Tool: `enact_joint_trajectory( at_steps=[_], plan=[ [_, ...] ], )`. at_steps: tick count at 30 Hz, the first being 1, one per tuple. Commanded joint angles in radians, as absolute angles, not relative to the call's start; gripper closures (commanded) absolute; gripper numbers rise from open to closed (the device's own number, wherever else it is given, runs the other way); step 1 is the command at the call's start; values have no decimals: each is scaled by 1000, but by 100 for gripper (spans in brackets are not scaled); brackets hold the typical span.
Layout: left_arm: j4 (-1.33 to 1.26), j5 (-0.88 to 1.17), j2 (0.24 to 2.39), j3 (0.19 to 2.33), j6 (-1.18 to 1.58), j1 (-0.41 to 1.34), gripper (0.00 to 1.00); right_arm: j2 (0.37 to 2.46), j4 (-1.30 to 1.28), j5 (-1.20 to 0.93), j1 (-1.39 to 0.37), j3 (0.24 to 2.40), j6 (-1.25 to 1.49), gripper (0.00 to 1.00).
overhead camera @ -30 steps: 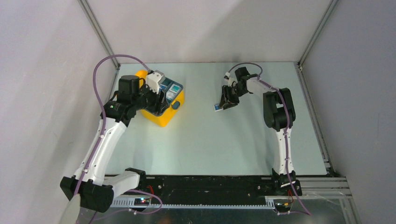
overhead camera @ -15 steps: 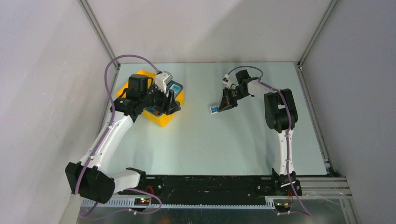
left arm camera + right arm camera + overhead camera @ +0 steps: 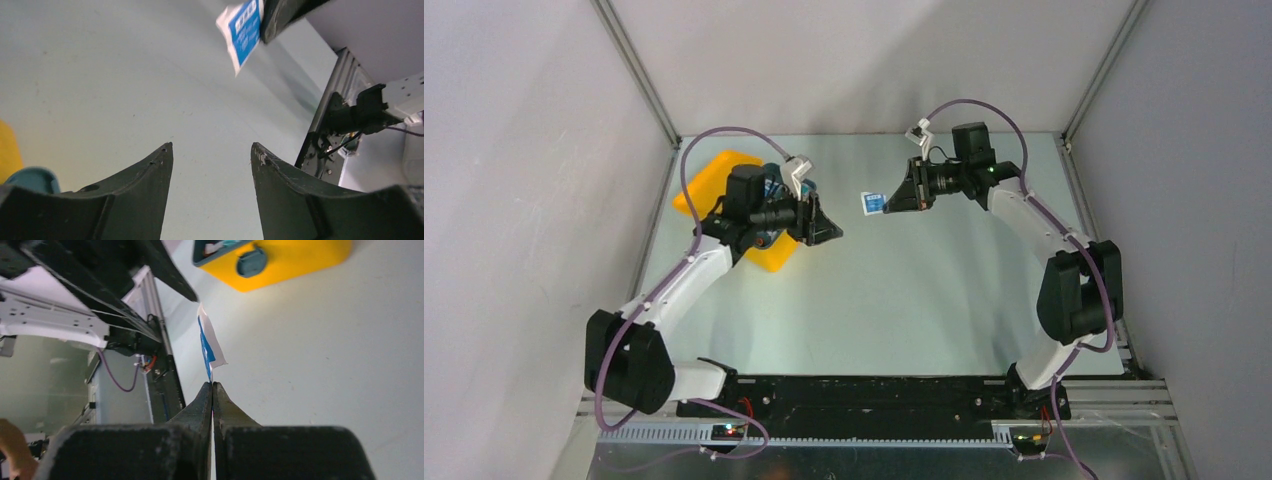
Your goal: Organize the medicine kit
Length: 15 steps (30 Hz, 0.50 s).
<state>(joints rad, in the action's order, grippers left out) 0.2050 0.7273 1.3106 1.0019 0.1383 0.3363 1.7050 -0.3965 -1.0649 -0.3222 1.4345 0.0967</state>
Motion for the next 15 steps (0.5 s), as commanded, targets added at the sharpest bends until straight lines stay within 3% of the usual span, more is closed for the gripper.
enact_joint_trajectory(
  at_steps=[1, 11, 15],
  plan=[
    [-77, 819, 1332, 987, 262, 357, 36, 1696, -320, -1141, -353, 1419, 157, 100],
    [-129, 837, 1354, 984, 306, 390, 41, 1713, -318, -1163, -388, 1425, 168, 100],
    [-128, 853, 1392, 1011, 331, 390, 54, 1713, -318, -1162, -405, 1425, 169, 100]
  ],
)
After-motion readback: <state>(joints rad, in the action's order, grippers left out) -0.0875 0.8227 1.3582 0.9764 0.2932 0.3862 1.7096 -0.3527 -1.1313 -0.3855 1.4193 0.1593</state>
